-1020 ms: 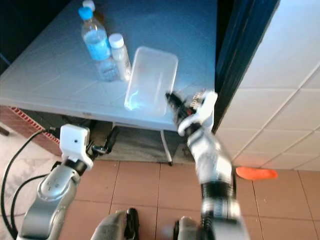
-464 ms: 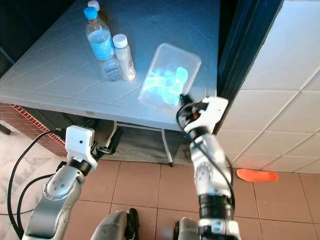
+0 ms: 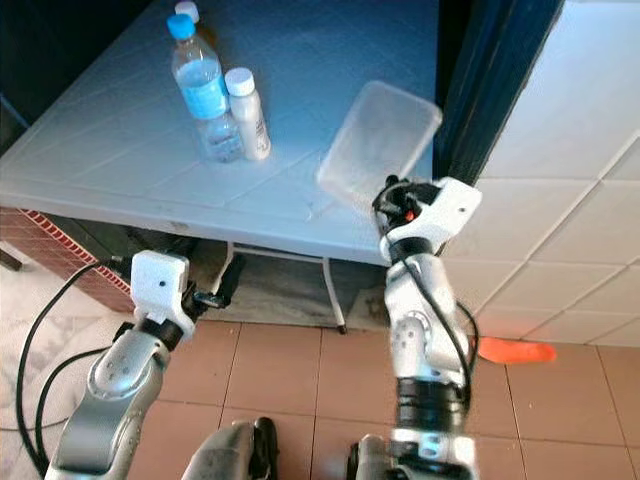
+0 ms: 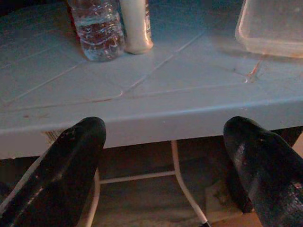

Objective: Restocking fridge

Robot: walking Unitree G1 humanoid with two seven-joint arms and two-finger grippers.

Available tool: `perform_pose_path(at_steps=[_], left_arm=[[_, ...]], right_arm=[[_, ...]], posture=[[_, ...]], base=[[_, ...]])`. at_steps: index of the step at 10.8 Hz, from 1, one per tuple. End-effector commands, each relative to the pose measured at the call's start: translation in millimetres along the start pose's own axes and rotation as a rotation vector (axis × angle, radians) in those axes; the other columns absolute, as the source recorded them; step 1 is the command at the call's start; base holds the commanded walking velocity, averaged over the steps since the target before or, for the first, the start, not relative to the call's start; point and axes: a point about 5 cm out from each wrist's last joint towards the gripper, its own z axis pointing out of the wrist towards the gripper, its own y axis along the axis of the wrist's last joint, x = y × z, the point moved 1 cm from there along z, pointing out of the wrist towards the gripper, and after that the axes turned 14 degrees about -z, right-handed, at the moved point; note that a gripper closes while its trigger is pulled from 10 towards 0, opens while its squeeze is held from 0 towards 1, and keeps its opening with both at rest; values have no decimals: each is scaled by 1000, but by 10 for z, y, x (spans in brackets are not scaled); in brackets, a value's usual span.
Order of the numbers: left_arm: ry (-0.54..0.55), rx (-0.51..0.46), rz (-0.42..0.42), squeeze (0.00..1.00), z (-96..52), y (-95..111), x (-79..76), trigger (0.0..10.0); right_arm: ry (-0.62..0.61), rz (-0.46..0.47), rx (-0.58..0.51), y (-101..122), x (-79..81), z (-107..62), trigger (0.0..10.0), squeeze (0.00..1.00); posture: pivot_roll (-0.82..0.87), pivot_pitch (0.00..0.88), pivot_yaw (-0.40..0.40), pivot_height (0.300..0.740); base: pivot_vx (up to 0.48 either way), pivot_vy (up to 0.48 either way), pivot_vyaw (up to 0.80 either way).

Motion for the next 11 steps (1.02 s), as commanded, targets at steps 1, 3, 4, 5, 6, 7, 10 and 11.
perform_pose_path(at_steps=[1,3,4,5,6,7,10,11], left_arm=[[15,7,10,0,-15,-16,42,10000],[12,0,15,0,12,1,47,10000],[14,-2,16,0,16,2,48,10000],[15,-3,16,0,12,1,47,10000],[16,-3,17,0,6,4,47,10000],[18,-3,17,0,5,3,51,10000],[11,-3,17,0,16,-2,33,10000],[11,-4,16,0,18,-1,30,10000]], right_arm=[[-20,31,42,-66,-5,-29,10000,0],[-27,142,181,-290,79,-86,10000,0],[11,172,207,-299,153,-76,10000,0],[19,172,205,-281,174,-65,10000,0],[10,178,207,-256,166,-55,10000,0],[21,194,214,-246,184,-58,10000,0],[43,55,244,-339,140,-113,10000,8],[20,52,234,-320,87,-98,10000,718]], posture=[[-19,128,81,740],[-20,127,82,740],[-18,128,82,740],[-16,127,81,740],[-16,127,81,740],[-16,129,79,740],[-20,131,80,740],[-21,131,81,740]], base=[[0,0,0],[0,0,0],[0,0,0],[0,0,0],[0,0,0],[0,0,0],[0,0,0],[0,0,0]])
